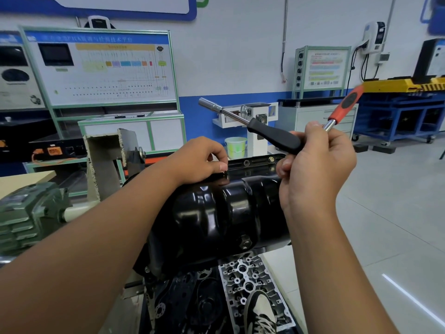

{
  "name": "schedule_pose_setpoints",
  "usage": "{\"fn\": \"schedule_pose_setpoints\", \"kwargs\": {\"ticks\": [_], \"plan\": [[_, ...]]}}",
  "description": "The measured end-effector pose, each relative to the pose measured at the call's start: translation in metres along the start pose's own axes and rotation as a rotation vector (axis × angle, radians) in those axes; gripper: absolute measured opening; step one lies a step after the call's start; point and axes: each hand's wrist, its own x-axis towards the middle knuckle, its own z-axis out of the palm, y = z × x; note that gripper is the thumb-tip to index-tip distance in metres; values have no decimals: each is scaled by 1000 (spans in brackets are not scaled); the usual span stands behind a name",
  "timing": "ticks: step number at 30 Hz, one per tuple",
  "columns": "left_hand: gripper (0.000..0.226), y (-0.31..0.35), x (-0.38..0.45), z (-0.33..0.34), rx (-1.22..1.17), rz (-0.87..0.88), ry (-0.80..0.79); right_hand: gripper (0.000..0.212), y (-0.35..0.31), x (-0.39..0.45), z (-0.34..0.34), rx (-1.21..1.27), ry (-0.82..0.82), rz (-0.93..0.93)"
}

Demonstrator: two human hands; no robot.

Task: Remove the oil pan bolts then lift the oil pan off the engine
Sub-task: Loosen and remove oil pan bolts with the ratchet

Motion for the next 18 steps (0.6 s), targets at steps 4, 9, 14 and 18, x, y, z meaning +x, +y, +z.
{"fn": "schedule_pose_setpoints", "kwargs": {"ticks": [4, 9, 14, 18], "plan": [[14, 2, -1, 0, 45, -1, -47, 12, 0, 0, 0, -10, 3, 5], [24, 6, -4, -1, 99, 32, -40, 13, -1, 0, 0, -6, 8, 4], [11, 7, -20, -15, -125, -6, 198, 15, 0, 3, 0, 21, 9, 22], [15, 7, -34, -33, -819, -207, 440, 14, 0, 8, 4, 24, 27, 33]]}}
